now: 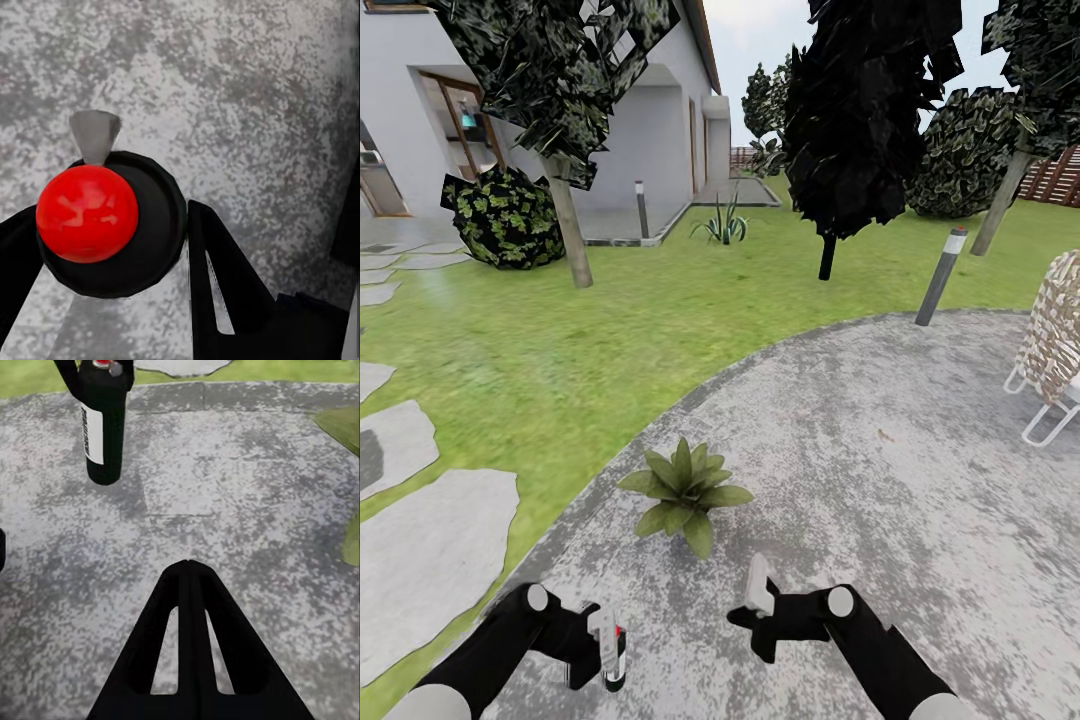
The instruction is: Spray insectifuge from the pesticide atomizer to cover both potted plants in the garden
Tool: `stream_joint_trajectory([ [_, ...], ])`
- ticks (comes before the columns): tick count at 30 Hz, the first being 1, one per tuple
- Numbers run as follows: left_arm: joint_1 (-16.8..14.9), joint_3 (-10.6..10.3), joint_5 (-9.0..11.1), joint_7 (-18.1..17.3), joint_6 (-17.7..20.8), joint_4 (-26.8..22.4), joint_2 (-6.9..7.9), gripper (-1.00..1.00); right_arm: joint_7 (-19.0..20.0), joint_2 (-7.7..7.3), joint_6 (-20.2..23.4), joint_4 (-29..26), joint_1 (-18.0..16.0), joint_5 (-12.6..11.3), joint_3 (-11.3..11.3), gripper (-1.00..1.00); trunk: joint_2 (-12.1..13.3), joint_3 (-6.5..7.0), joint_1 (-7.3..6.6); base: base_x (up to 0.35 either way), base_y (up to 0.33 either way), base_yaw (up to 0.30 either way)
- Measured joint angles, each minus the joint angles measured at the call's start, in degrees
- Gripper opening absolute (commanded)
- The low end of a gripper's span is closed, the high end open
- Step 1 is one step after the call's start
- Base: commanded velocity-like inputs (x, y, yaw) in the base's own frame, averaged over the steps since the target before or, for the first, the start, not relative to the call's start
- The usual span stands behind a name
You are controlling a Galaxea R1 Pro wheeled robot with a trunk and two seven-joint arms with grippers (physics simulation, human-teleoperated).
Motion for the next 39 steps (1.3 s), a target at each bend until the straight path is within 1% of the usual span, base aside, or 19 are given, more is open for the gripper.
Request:
stream_joint_trajectory([
  [2, 0.0, -0.6, -1.2, 0.0, 0.0, 0.0, -1.17, -1.00, 0.3, 0.25, 0.0, -0.1, 0.0, 0.0, 0.1, -1.00, 0.0, 0.00, 0.00, 0.000, 0.000, 0.000],
  [5, 0.0, -1.0, -3.1, 0.0, 0.0, 0.0, -3.00, -1.00, 0.5, 1.22, -0.1, -0.1, 0.0, 0.0, 0.1, -1.00, 0.0, 0.00, 0.00, 0.000, 0.000, 0.000],
  [9, -0.1, -1.1, -4.7, 0.0, 0.0, -0.1, -4.48, -1.00, 0.5, 1.73, -0.1, -0.1, 0.0, 0.0, 0.1, -1.00, 0.0, 0.00, 0.00, 0.000, 0.000, 0.000],
  [14, -1.6, -1.2, -4.7, -0.5, 0.0, 0.0, -5.60, -1.00, 0.6, 1.94, -0.1, -0.1, 0.0, 0.0, 0.1, -1.00, 0.0, 0.00, 0.00, 0.000, 0.000, 0.000],
  [18, -2.0, -1.2, -5.2, -2.4, -0.1, -0.1, -7.22, -1.00, 0.6, 2.04, -0.1, -0.1, 0.0, 0.1, 0.1, -1.00, 0.0, 0.00, 0.00, 0.000, 0.000, 0.000],
  [22, -2.0, -1.2, -6.1, -2.8, 0.0, -0.1, -8.64, -1.00, 0.6, 2.06, -0.1, -0.1, 0.0, 0.1, 0.1, -1.00, 0.0, 0.00, 0.00, 0.000, 0.000, 0.000],
  [25, -2.0, -1.2, -6.2, -2.9, 0.0, -0.1, -9.14, -1.00, 0.6, 2.06, -0.1, -0.1, 0.0, 0.0, 0.2, -1.00, 0.0, 0.00, 0.00, 0.000, 0.000, 0.000],
  [26, -2.0, -1.2, -6.2, -2.9, 0.0, -0.2, -9.57, -1.00, 0.6, 2.06, -0.1, -0.1, 0.0, 0.0, 0.1, -1.00, 0.0, 0.00, 0.00, 0.000, 0.000, 0.000],
  [31, -2.0, -1.4, -6.1, -2.8, 0.0, -0.7, -10.71, -1.00, 0.6, 2.32, -0.1, -0.2, 0.0, 0.0, 0.1, -1.00, 0.0, 0.00, 0.00, 0.000, 0.000, 0.000],
  [34, -2.0, -1.4, -6.1, -2.8, 0.0, -0.9, -11.16, -1.00, 0.6, 2.46, -0.1, -0.2, 0.0, 0.1, 0.1, -1.00, 0.0, 0.00, 0.00, 0.000, 0.000, 0.000],
  [36, -2.0, -1.4, -6.2, -2.7, 0.0, -0.9, -11.93, -1.00, 0.6, 2.49, -0.1, -0.3, 0.0, 0.0, 0.1, -1.00, 0.0, 0.00, 0.00, 0.000, 0.000, 0.000],
  [39, -2.0, -1.4, -6.2, -2.5, 0.0, -0.9, -12.28, -1.00, 0.6, 2.50, -0.1, -0.3, 0.0, 0.0, 0.1, -1.00, 0.0, 0.00, 0.00, 0.000, 0.000, 0.000],
])
